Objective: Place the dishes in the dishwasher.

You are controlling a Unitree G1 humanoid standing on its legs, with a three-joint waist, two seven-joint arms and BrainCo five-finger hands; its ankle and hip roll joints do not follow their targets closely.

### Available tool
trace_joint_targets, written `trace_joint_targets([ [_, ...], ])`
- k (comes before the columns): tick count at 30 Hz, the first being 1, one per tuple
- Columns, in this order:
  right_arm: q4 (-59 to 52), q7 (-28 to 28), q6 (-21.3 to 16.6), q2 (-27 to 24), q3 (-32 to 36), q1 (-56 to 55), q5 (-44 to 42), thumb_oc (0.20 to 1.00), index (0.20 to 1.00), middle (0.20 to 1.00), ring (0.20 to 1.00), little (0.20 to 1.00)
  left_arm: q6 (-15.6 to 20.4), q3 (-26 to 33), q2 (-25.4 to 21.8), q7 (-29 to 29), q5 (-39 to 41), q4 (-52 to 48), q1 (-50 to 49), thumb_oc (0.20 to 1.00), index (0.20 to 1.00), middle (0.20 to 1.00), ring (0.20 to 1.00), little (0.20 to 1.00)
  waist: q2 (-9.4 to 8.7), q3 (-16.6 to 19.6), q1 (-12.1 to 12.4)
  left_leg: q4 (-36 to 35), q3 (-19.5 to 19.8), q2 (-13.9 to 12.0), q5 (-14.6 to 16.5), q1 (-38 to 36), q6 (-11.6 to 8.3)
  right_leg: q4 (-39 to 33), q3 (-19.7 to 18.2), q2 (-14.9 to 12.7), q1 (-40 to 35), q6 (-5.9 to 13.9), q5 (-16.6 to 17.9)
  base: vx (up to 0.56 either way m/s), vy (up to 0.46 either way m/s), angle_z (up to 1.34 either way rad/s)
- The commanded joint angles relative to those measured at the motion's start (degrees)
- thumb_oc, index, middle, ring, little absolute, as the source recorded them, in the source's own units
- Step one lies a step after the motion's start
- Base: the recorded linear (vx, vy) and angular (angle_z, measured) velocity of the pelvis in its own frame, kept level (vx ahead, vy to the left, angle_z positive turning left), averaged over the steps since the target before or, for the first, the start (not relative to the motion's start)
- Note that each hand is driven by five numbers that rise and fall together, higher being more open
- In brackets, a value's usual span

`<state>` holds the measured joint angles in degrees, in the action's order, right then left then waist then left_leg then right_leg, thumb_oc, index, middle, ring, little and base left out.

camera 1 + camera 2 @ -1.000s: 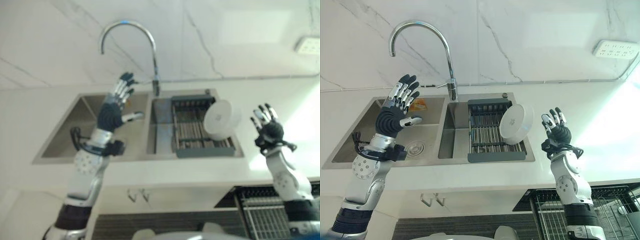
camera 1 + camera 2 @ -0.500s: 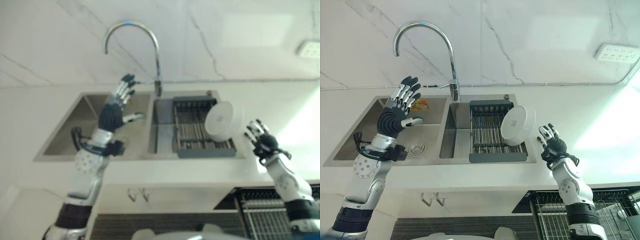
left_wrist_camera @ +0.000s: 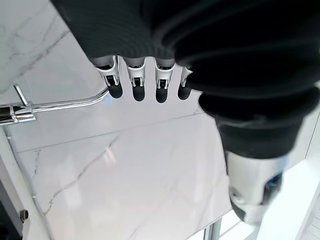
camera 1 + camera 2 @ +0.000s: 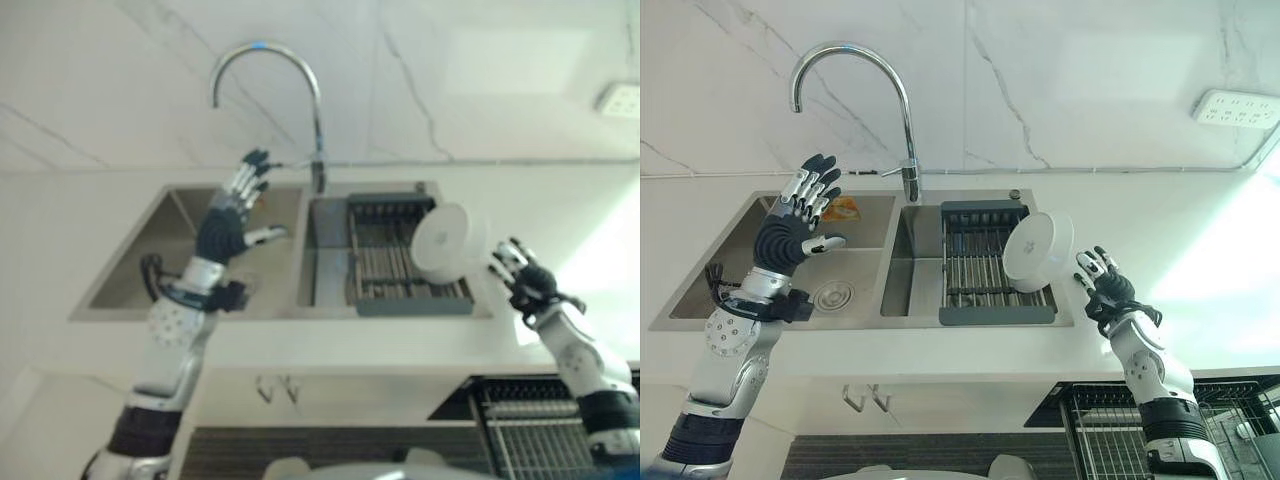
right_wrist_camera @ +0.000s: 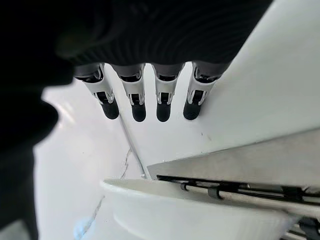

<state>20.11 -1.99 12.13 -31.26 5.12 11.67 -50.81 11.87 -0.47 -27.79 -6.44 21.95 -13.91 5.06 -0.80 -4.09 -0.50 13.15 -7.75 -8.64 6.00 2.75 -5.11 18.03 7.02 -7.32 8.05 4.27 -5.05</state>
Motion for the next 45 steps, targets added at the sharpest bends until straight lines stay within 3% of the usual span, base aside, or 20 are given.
trace_joint_targets([
  [1,0.6,-1.9,-0.5,-1.8,0.4,5.1,-2.7,1.0,1.0,1.0,1.0,1.0,2.4,-1.6,-2.5,1.1,2.7,-1.7,3.4,1.0,1.0,1.0,1.0,1.0,-1.07,-0.4,1.6,4.0,-0.2,0.0,6.7,0.7,0.81,-0.8,2.9,-2.6,-4.1,3.56,-4.2,0.0,0.0,0.0],
  [45,12.8,-4.8,-2.4,-3.6,-6.6,14.5,-1.7,1.0,1.0,1.0,1.0,1.0,1.5,-2.0,-5.2,0.6,4.4,-1.1,4.1,1.0,1.0,1.0,1.0,1.0,-0.15,-0.3,4.0,4.0,0.2,-0.5,6.2,0.3,0.24,-0.8,4.4,-3.0,-5.6,3.25,-4.8,0.0,-0.003,0.01],
])
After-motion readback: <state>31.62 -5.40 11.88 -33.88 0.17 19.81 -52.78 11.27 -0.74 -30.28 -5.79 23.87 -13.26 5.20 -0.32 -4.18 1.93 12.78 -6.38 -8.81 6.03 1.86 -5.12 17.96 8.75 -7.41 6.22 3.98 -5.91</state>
